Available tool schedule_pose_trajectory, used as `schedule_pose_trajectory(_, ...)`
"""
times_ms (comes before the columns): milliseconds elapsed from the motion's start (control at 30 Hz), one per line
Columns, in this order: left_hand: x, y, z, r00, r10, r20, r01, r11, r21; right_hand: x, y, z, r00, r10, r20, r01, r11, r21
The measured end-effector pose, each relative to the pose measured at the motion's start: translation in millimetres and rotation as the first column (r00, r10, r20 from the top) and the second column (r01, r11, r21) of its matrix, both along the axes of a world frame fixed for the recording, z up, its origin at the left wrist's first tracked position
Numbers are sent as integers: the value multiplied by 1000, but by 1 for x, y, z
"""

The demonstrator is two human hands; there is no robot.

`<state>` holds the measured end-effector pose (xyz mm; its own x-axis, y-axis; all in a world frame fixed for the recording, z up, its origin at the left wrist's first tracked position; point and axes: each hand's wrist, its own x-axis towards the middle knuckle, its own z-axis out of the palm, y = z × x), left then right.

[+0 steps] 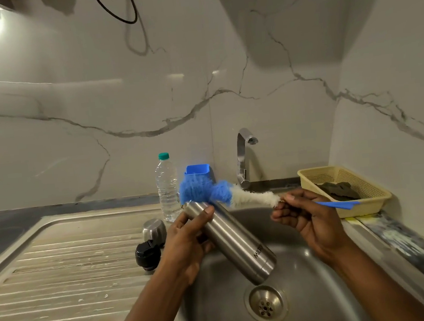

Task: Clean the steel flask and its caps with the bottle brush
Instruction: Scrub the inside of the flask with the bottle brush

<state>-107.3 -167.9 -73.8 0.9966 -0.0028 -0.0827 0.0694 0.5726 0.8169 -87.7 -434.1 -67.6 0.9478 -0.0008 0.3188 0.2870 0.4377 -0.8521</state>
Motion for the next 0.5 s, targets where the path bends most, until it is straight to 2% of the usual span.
schedule_pose_trajectory(167, -1, 0, 2, 1000, 15, 11, -15, 1000, -21, 2, -5, 2, 1000, -16, -21, 16, 1000, 22)
schedule_pose_trajectory(267, 0, 6, 6, 999, 39, 17, -37, 996, -87, 4, -17, -2, 996, -49, -72, 52, 998, 45)
schedule_pose_trajectory(500, -1, 8, 11, 996, 72, 47, -67, 992, -104, -2, 0, 1, 997, 47, -53, -44, 998, 47)
